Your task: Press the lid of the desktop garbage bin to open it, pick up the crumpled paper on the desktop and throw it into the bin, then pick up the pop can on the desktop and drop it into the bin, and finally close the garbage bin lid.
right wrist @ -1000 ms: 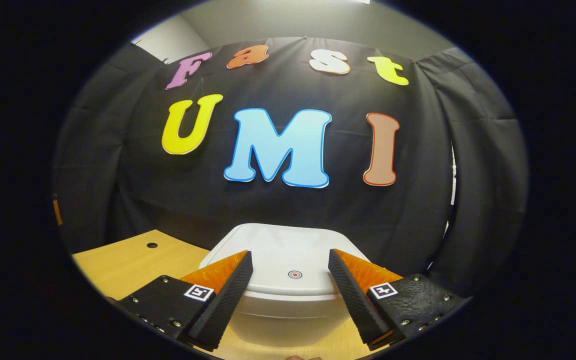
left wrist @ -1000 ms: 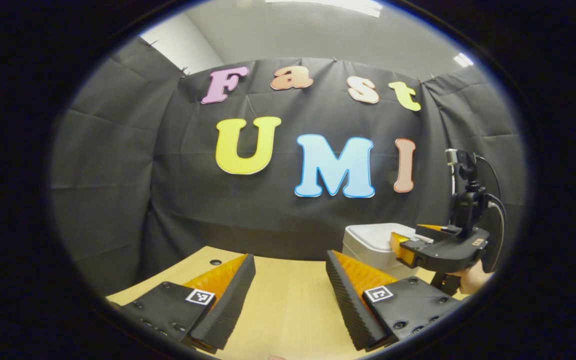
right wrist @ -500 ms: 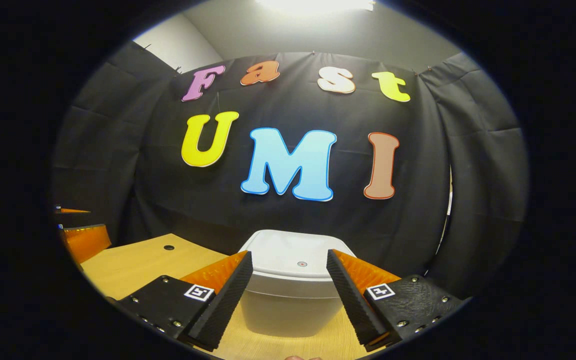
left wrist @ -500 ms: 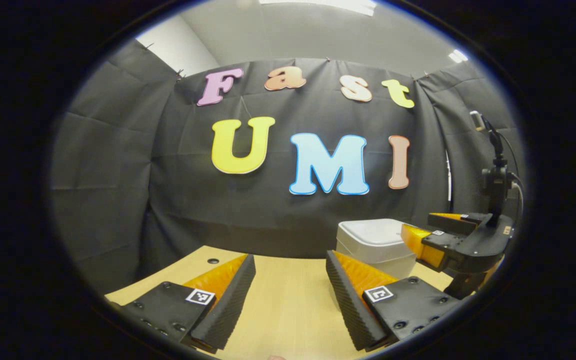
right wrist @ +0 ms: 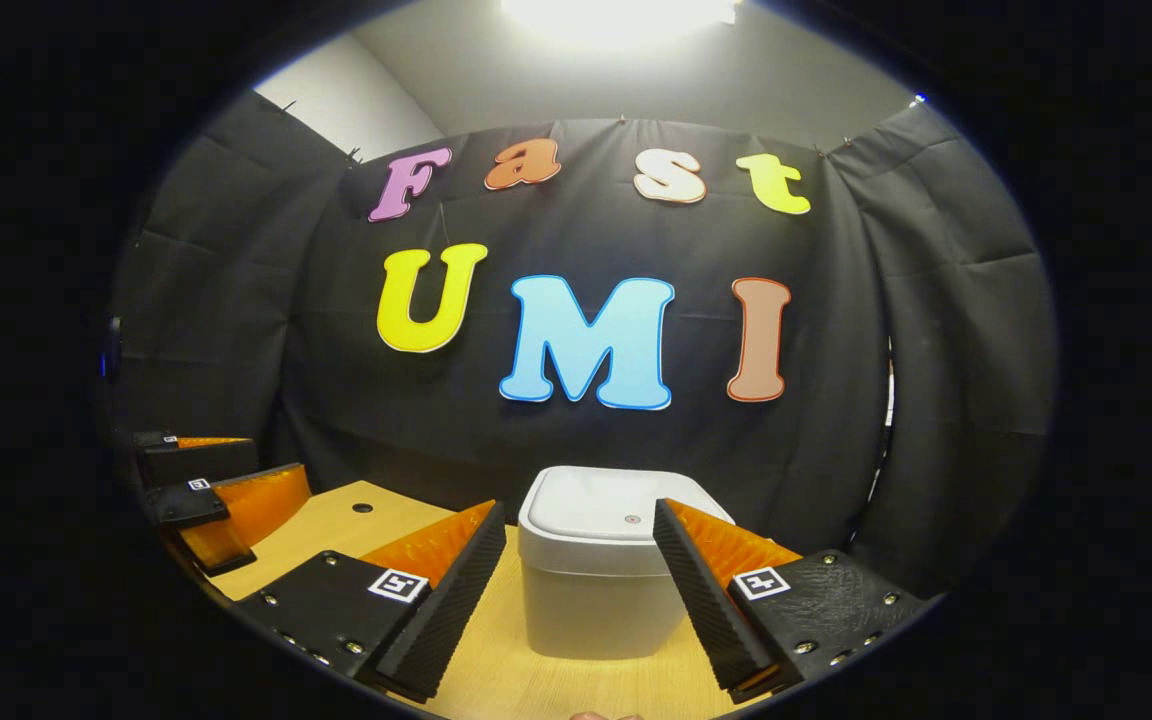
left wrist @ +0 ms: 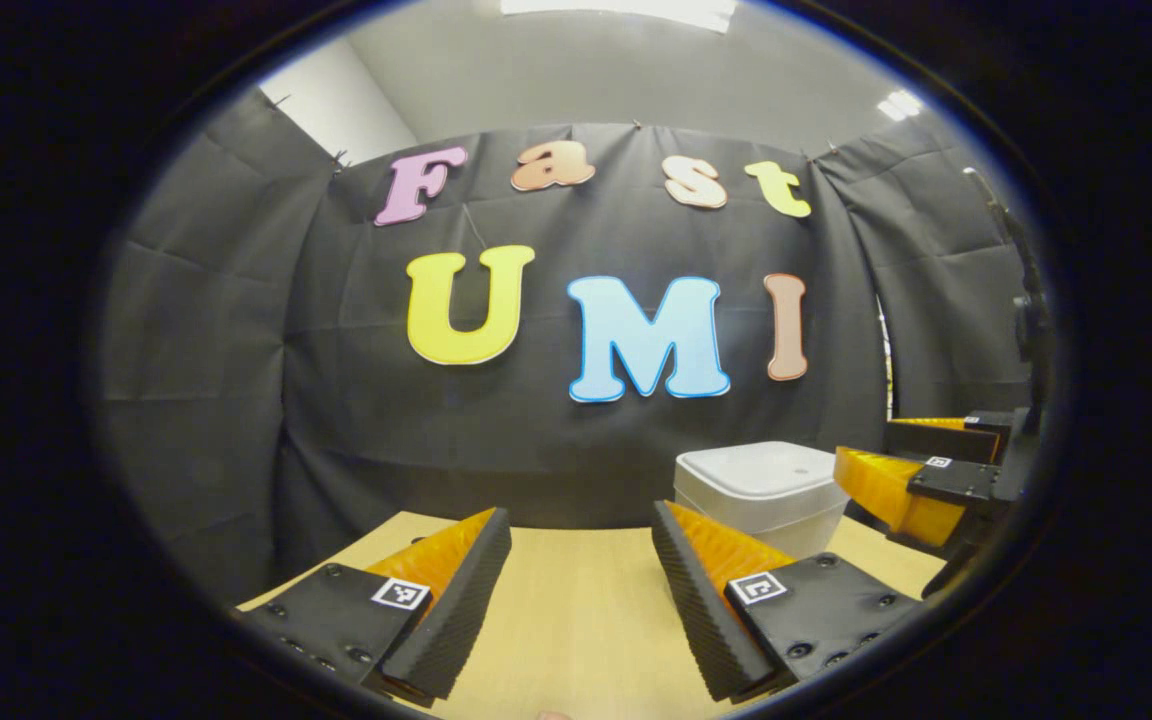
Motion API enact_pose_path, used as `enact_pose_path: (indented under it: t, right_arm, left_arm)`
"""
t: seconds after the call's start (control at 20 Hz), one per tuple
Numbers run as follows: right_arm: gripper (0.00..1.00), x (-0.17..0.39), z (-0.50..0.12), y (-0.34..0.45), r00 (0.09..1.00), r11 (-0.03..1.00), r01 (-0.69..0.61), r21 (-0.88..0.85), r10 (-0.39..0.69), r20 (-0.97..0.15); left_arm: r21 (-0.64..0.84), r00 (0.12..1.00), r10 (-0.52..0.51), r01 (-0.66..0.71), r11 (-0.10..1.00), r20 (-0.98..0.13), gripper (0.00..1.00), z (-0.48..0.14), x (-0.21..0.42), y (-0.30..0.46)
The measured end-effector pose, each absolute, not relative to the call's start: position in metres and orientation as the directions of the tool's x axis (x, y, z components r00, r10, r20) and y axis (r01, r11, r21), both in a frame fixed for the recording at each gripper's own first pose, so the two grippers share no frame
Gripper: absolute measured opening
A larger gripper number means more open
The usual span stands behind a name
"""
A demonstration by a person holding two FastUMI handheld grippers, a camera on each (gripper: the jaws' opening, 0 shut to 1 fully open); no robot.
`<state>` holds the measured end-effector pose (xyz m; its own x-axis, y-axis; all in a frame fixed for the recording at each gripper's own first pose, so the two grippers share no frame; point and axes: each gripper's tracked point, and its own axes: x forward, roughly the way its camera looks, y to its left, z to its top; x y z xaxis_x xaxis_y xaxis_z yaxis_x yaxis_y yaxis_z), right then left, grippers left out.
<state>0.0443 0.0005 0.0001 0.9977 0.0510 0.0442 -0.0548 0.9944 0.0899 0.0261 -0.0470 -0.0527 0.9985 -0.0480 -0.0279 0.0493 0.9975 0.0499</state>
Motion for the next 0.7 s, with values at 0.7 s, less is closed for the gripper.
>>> enact_pose_path:
  t: [0.7]
  right_arm:
    - [0.95,0.025,0.007,-0.005,1.0,0.993,0.023,0.119,-0.025,0.011]
  left_arm:
    - [0.066,0.992,-0.124,0.123,0.99,0.008,0.95,-0.048,0.035,-0.044]
